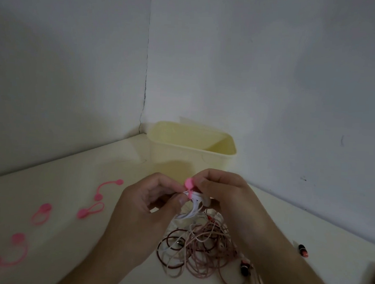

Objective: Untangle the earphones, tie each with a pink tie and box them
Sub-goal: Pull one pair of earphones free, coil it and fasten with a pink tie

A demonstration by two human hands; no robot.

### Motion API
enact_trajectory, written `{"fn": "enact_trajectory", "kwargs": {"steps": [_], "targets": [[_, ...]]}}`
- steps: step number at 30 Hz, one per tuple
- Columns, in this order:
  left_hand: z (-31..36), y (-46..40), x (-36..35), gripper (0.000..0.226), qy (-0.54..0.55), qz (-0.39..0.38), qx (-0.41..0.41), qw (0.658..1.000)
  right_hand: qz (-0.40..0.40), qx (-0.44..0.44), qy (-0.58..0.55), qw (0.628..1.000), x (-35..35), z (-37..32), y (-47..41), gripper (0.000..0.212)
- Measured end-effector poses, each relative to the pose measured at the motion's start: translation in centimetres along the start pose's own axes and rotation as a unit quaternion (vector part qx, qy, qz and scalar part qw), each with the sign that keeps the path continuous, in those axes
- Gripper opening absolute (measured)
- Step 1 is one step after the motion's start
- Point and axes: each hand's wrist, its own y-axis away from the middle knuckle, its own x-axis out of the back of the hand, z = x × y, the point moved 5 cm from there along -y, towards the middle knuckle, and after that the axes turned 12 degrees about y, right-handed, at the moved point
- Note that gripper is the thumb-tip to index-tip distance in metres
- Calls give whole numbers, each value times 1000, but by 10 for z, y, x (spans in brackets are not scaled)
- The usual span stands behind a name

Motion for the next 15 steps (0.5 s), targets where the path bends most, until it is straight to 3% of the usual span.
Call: {"fn": "enact_trajectory", "kwargs": {"steps": [3, 10, 15], "targets": [[0, -1, 1, 22, -1, 1, -5, 1000, 9, 29, 70, 997, 6, -2, 0, 10], [3, 1, -5, 7, 13, -11, -13, 1000, 31, 16, 204, 978, 5, -1, -1, 25], [-5, -25, 8, 30, -62, 55, 34, 996, 110, -32, 105, 988, 22, 3, -3, 27]]}}
